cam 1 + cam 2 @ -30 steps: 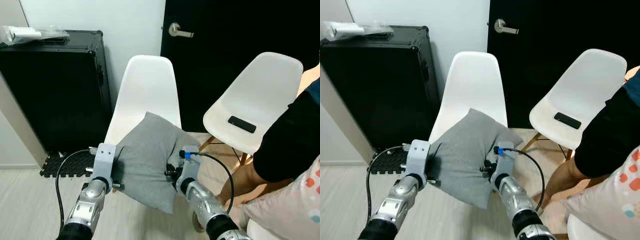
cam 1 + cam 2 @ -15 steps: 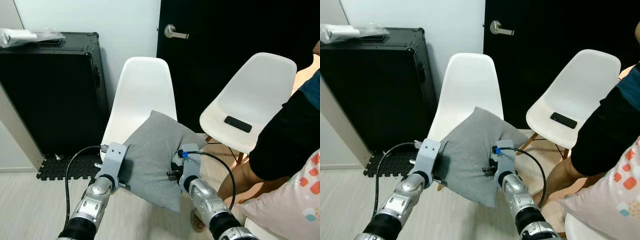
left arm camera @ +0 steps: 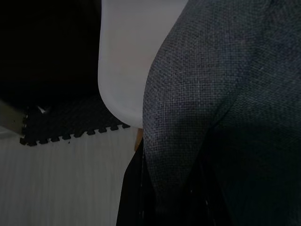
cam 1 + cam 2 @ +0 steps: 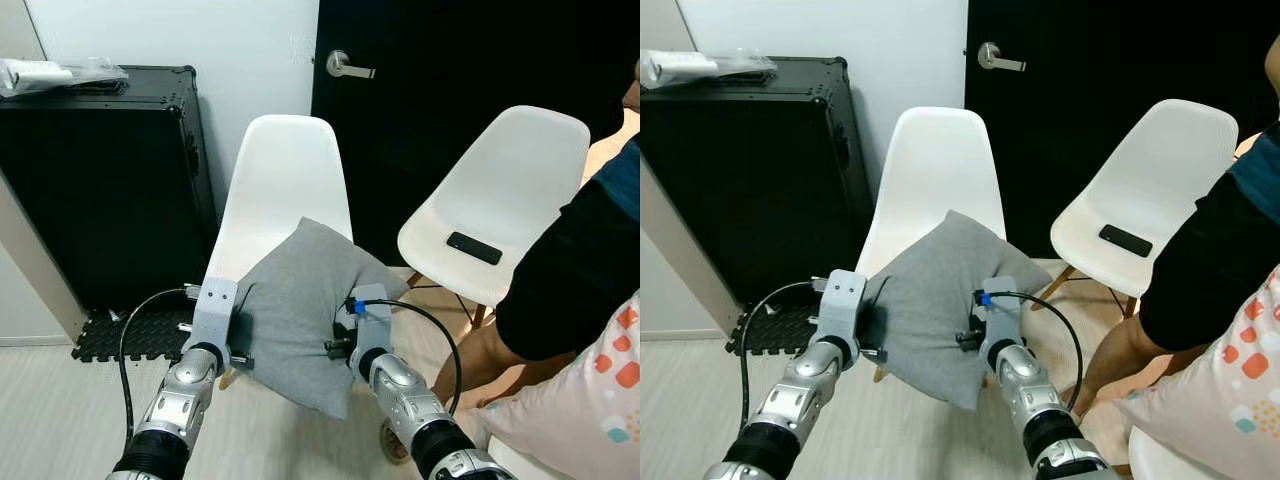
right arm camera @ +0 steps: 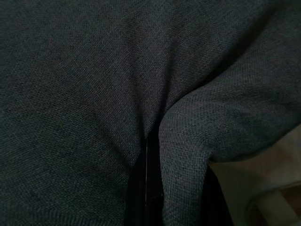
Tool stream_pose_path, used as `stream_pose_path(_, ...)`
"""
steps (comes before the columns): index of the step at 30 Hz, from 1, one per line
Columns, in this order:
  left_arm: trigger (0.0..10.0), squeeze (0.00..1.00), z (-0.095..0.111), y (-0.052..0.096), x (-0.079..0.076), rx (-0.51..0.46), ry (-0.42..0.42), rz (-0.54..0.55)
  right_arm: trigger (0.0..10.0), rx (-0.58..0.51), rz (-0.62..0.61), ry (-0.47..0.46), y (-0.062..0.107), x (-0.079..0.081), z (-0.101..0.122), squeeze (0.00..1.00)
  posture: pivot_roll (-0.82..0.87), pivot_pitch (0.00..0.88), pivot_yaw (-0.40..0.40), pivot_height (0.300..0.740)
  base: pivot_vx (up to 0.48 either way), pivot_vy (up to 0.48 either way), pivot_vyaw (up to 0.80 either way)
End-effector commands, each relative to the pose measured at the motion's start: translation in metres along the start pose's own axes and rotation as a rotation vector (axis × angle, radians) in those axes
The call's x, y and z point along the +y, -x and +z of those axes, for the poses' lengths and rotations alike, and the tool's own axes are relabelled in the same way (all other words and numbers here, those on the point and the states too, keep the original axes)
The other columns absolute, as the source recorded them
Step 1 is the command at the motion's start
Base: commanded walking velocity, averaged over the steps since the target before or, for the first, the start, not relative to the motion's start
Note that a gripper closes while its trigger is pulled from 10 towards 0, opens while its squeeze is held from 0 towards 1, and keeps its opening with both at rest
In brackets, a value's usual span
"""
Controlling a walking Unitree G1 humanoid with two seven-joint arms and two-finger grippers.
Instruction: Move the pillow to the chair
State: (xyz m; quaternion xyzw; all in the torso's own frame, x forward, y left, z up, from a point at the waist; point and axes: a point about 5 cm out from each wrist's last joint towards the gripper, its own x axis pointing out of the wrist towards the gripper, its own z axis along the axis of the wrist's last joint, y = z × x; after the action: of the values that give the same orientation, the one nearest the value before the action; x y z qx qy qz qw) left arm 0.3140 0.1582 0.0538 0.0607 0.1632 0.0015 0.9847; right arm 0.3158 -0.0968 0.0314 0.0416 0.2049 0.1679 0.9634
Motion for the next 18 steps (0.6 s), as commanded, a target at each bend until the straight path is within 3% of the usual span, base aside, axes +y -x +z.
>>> stream_pose_path(1, 0.0, 0.00, 0.012, 0.000, 0.014, -0.075, 0.083, 0.061, 0.0, 0.032, 0.014, -0.021, 0.004, -0.002, -0.011, 0.00, -0.02, 0.027, -0.067, 0.740, 0.000, 0.000, 0.00)
stream_pose_path(12, 0.0, 0.00, 0.013, 0.000, 0.013, -0.092, 0.117, 0.048, 0.0, 0.043, 0.001, -0.022, 0.004, -0.006, -0.010, 0.00, -0.03, 0.006, -0.078, 0.740, 0.000, 0.000, 0.00)
stream_pose_path(13, 0.0, 0.00, 0.009, -0.003, 0.014, -0.049, 0.129, 0.071, 0.0, 0.017, -0.038, -0.119, 0.001, -0.009, -0.002, 0.00, -0.03, 0.007, -0.076, 0.740, 0.000, 0.000, 0.00)
stream_pose_path(15, 0.0, 0.00, 0.008, -0.003, 0.014, -0.037, 0.133, 0.078, 0.0, 0.010, -0.049, -0.147, 0.000, -0.009, 0.000, 0.00, -0.03, 0.007, -0.075, 0.740, 0.000, 0.000, 0.00)
stream_pose_path(16, 0.0, 0.00, 0.005, -0.004, 0.014, 0.001, 0.142, 0.091, 10.0, -0.013, -0.058, -0.275, -0.001, -0.011, 0.004, 0.00, -0.03, 0.006, -0.078, 0.740, 0.000, 0.000, 0.00)
stream_pose_path(17, 0.0, 0.00, 0.003, -0.005, 0.015, 0.035, 0.149, 0.102, 10.0, -0.034, -0.067, -0.400, -0.001, -0.014, 0.008, 0.00, -0.03, 0.006, -0.078, 0.740, 0.000, 0.000, 0.00)
stream_pose_path(18, 0.1, 0.00, 0.008, -0.005, 0.014, 0.008, 0.126, 0.093, 10.0, -0.047, -0.064, -0.482, -0.001, -0.016, 0.010, 0.00, -0.03, 0.010, -0.080, 0.740, 0.000, 0.000, 0.00)
